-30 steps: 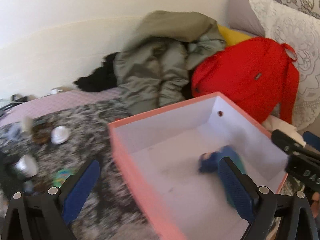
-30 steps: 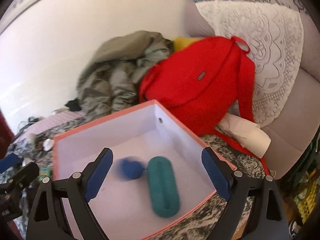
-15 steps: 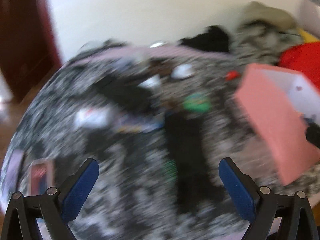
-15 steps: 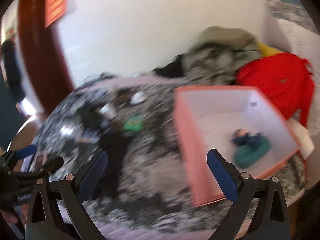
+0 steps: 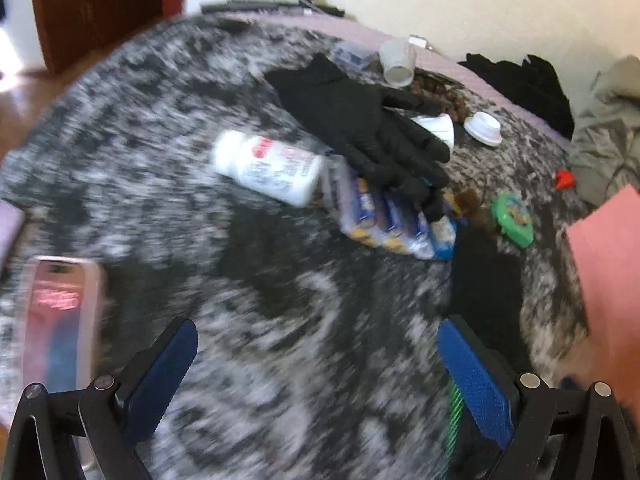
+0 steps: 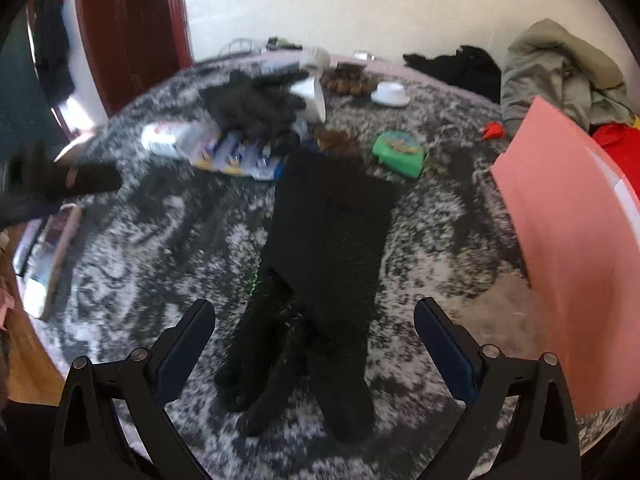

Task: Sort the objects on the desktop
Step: 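Grasp the black glove with the right tool while the left tool grasps the battery pack, then carry the glove and battery pack to the pink box and release them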

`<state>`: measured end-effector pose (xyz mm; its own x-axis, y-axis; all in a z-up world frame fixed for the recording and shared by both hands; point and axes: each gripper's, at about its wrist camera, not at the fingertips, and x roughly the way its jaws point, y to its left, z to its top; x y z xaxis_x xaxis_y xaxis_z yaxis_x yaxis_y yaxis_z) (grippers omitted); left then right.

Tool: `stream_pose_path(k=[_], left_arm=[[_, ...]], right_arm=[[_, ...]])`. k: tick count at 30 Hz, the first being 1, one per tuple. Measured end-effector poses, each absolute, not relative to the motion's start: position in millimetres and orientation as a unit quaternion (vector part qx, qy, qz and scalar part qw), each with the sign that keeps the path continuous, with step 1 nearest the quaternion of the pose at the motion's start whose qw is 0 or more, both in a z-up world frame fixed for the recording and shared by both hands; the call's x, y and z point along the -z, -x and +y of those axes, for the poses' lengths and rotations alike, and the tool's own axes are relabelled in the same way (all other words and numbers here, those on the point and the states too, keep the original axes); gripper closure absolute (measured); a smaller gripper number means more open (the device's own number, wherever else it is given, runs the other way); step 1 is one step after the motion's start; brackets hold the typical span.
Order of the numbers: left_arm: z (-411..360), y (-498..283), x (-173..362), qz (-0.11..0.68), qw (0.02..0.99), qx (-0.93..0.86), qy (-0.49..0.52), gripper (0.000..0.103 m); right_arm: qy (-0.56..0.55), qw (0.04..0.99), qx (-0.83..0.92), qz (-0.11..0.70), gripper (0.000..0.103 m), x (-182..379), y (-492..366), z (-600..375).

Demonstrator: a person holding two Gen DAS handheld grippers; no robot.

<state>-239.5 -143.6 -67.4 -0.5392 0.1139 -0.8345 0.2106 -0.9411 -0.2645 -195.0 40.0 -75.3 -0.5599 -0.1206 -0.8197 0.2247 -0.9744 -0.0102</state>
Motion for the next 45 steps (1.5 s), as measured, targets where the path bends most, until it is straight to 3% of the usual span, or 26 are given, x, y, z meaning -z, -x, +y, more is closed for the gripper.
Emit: stream_pose_path(k=[5,17,19,20,21,22,23,24,30,31,32,45], left_arm=[[-130,286,89,0.208,0.008,0.843,-0.495,0.004],[-120,345,126,0.203,0.036,0.856,-0.473,0.007],[-114,346,124,0.192,0.023,0.865,-0.462,0.042],[-112,345,124,0.188,0.019,0.868,-0.459,0.049],[-111,344,124,0.186,0.019,0.869,-0.458,0.059],[-111,343,124,0.187,0.02,0.87,-0.456,0.059],[-112,342,124,0.193,0.021,0.869,-0.455,0.059],[-113,341,124,0.198,0.022,0.869,-0.454,0.06],[-116,318,112,0.206,0.023,0.87,-0.448,0.064],[-117,312,109,0.204,0.023,0.871,-0.446,0.08],[-117,306,104,0.202,0.023,0.873,-0.444,0.085],[-109,235,50,0.159,0.025,0.899,-0.408,0.088]], right_arm=[[-0.475,0.092,0.873,0.06,0.002,98,215,38],[-0.5,0.109,0.858,0.04,0.004,123,250,31],[-0.5,0.107,0.858,0.042,0.018,122,253,33],[-0.5,0.105,0.858,0.043,0.023,122,254,36],[-0.499,0.106,0.859,0.042,0.04,122,255,37],[-0.496,0.11,0.86,0.042,0.066,118,256,40],[-0.495,0.114,0.86,0.042,0.081,117,256,40],[-0.496,0.12,0.859,0.04,0.086,116,256,42],[-0.5,0.134,0.855,0.019,0.089,110,246,51],[-0.5,0.136,0.855,0.017,0.089,107,243,53],[-0.499,0.136,0.856,0.016,0.089,106,241,54],[-0.467,0.144,0.872,0.008,0.09,75,202,83]])
